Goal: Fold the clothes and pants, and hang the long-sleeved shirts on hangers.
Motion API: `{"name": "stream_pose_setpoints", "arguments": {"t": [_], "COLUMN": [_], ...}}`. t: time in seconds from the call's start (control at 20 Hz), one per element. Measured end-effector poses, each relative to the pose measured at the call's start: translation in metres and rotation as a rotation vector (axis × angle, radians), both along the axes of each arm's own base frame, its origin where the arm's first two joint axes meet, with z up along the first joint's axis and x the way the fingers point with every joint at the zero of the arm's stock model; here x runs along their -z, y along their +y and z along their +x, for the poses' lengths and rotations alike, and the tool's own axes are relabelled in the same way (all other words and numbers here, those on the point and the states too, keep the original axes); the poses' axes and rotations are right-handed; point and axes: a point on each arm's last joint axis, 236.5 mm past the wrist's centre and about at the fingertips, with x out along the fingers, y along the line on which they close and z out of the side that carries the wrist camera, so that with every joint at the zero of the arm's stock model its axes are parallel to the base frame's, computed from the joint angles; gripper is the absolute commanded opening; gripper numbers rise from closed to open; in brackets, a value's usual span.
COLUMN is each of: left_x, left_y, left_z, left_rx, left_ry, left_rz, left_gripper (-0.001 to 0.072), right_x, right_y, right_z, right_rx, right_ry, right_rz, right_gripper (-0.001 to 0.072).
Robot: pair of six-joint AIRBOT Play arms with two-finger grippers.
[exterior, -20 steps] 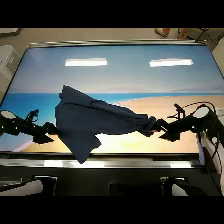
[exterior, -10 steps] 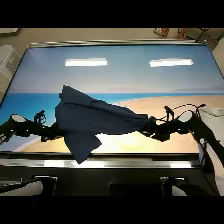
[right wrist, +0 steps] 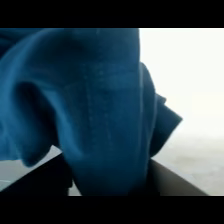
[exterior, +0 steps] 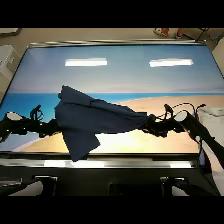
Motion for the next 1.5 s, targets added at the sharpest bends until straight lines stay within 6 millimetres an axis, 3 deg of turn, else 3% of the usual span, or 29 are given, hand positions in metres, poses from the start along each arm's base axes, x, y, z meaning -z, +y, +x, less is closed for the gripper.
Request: {"name": "stream_pose_setpoints", "arguments": {"t": [0.25, 0.35, 0.4, 0.5, 0.6, 0.65, 0.75, 0.8, 0.85, 0.95, 1.15, 1.25, 1.35, 1.4, 1.5], "left_x": [-0.02, -0.047, -0.072, -0.148, -0.26, -0.326, -0.452, -0.502, -0.547, -0.606, -0.672, -0.687, -0.686, -0.681, -0.645], "left_y": [-0.002, -0.001, 0.001, 0.011, 0.019, 0.022, 0.022, 0.018, 0.014, 0.004, -0.006, -0.007, -0.003, 0.0, 0.009], "left_z": [0.016, 0.036, 0.051, 0.091, 0.121, 0.126, 0.109, 0.091, 0.068, 0.023, -0.046, -0.063, -0.06, -0.051, -0.01], "left_rx": [-0.001, 0.009, 0.015, 0.013, 0.002, -0.011, -0.049, -0.066, -0.088, -0.12, -0.188, -0.212, -0.22, -0.218, -0.185], "left_ry": [-0.069, -0.162, -0.242, -0.47, -0.763, -0.929, -1.235, -1.352, -1.462, -1.62, -1.83, -1.885, -1.883, -1.86, -1.732], "left_rz": [-0.015, -0.013, 0.0, 0.055, 0.132, 0.178, 0.251, 0.272, 0.287, 0.3, 0.309, 0.309, 0.333, 0.342, 0.355], "left_gripper": [0.0022, 0.0021, 0.0022, 0.0022, 0.0022, 0.0022, 0.0022, 0.0022, 0.0022, 0.0022, 0.0022, 0.0022, 0.0022, 0.0022, 0.0023], "right_x": [0.0, -0.023, -0.044, -0.105, -0.194, -0.243, -0.342, -0.387, -0.423, -0.47, -0.535, -0.551, -0.546, -0.532, -0.485], "right_y": [0.0, -0.002, -0.006, -0.018, -0.035, -0.043, -0.055, -0.06, -0.064, -0.068, -0.073, -0.075, -0.075, -0.076, -0.076], "right_z": [0.004, 0.023, 0.036, 0.07, 0.1, 0.107, 0.102, 0.089, 0.073, 0.041, -0.011, -0.023, -0.021, -0.013, 0.015], "right_rx": [0.007, -0.041, -0.079, -0.135, -0.162, -0.163, -0.142, -0.124, -0.108, -0.081, -0.016, 0.01, 0.01, 0.001, -0.033], "right_ry": [0.006, -0.079, -0.143, -0.324, -0.557, -0.674, -0.9, -1.003, -1.086, -1.2, -1.391, -1.442, -1.417, -1.364, -1.189], "right_rz": [0.002, -0.017, -0.041, -0.123, -0.236, -0.294, -0.386, -0.421, -0.455, -0.493, -0.528, -0.534, -0.527, -0.521, -0.503], "right_gripper": [0.0034, 0.0034, 0.0034, 0.0035, 0.0036, 0.0036, 0.0036, 0.0036, 0.0036, 0.0036, 0.0036, 0.0036, 0.0036, 0.0036, 0.0036]}}
